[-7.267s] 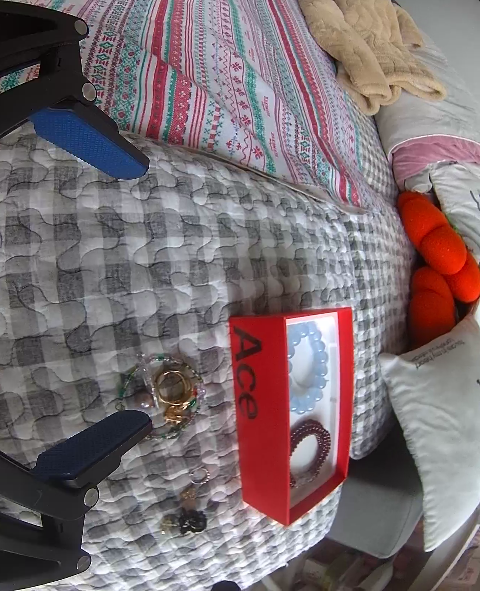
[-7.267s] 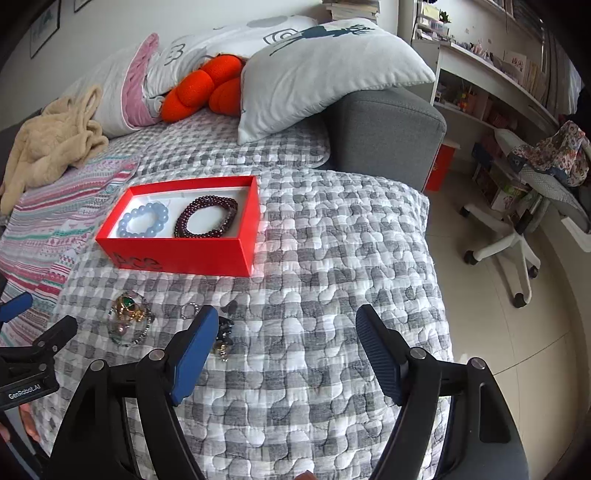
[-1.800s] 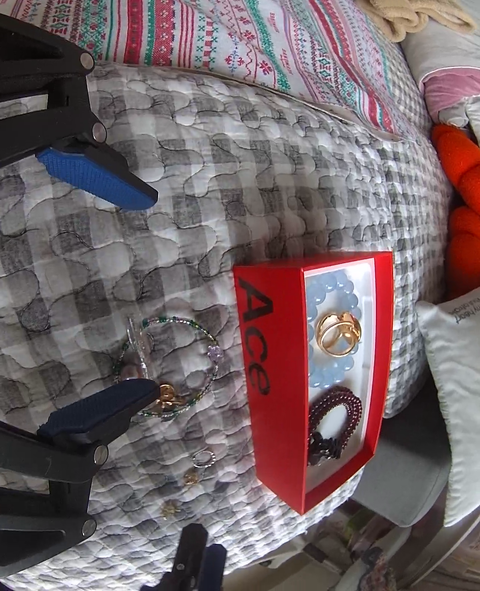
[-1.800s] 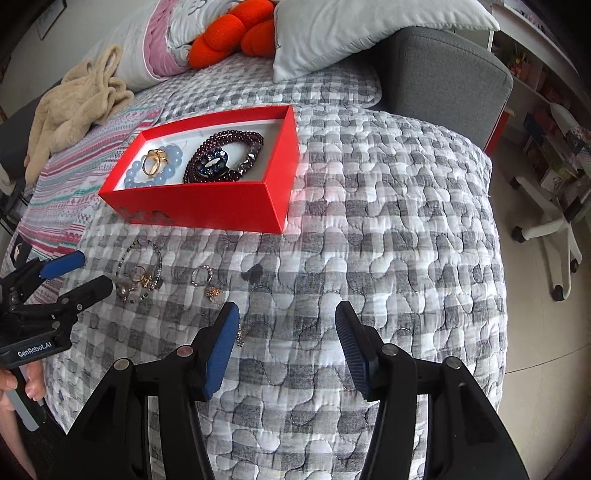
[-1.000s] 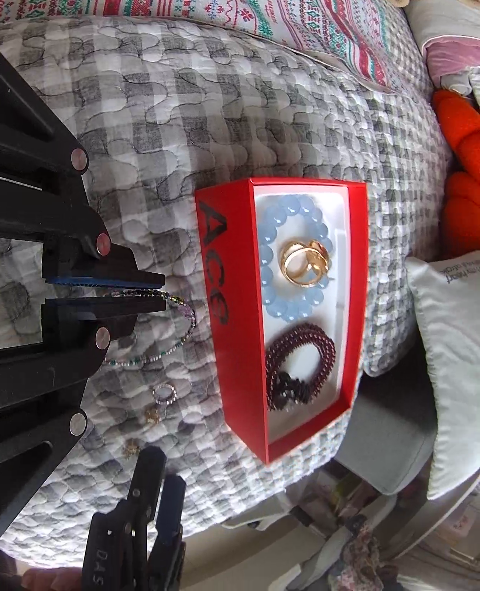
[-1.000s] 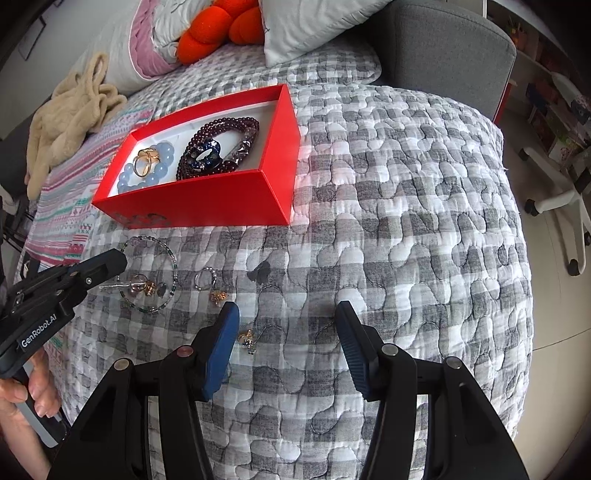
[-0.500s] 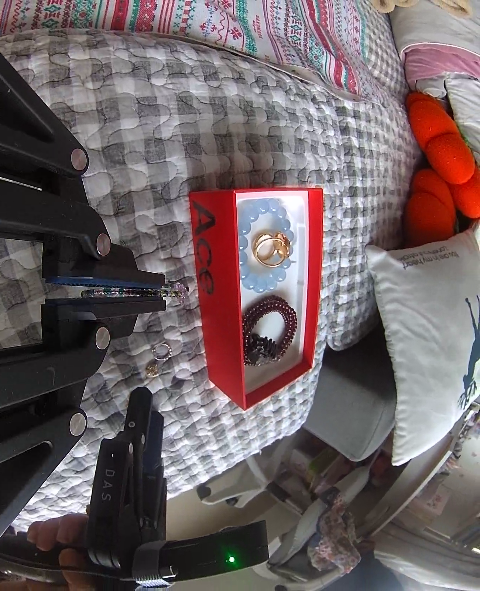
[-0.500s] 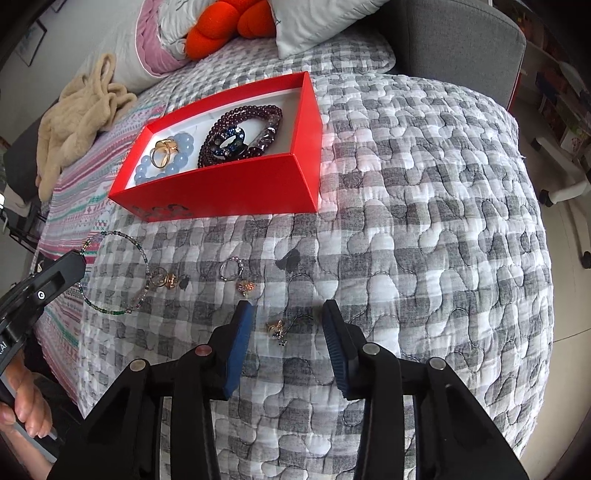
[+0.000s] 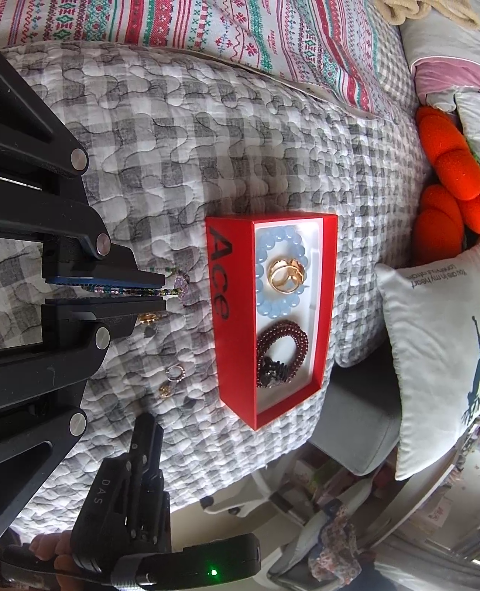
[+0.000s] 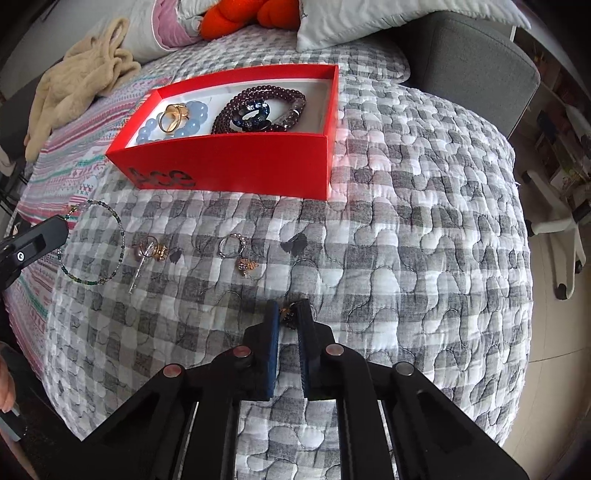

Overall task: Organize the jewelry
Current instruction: 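Carry both pieces into the red box and open both tools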

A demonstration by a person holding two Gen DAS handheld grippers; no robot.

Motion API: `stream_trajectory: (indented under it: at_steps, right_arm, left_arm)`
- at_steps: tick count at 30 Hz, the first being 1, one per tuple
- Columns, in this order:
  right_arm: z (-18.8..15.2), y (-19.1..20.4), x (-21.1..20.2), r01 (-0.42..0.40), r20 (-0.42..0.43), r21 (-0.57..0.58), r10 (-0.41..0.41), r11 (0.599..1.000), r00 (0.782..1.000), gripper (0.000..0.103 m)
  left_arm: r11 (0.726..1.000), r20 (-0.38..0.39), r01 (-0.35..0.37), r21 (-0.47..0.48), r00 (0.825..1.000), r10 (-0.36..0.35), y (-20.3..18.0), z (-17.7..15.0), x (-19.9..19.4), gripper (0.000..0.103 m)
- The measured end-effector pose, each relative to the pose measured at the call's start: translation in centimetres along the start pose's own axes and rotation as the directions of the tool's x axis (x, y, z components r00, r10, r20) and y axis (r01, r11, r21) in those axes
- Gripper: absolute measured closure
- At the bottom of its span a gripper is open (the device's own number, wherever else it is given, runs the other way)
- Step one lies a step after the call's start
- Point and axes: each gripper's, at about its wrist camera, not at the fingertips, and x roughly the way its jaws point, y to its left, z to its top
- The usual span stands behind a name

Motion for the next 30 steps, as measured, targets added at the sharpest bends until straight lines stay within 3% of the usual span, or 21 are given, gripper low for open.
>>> stream_trajectory:
  at_steps: [13, 21, 30]
  right_arm:
    - [0.3, -1.9, -3.6, -0.068, 0.071, 0.030, 0.066, 0.997, 0.995, 0.094]
    - [2.1, -1.7, -6.1, -0.145, 0.161, 0.068, 0.133, 0.987, 0.978, 0.093]
    - [4.4, -1.8, -6.7, -0.171, 0.240, 0.071, 0.149, 0.983, 0.959, 0.093]
  left_arm:
    - [0.999, 0.040, -0.025, -0.048, 0.999, 0.027, 0.4, 0.8, -1.4, 0.103]
    - [0.999, 0.101, -0.037, -0.034, 0.994, 0.040, -1.9, 3.0, -1.8, 0.103]
    - [0.999, 0.184, 0.000, -0.043, 0.983, 0.008, -4.0, 6.3, 0.4, 0.103]
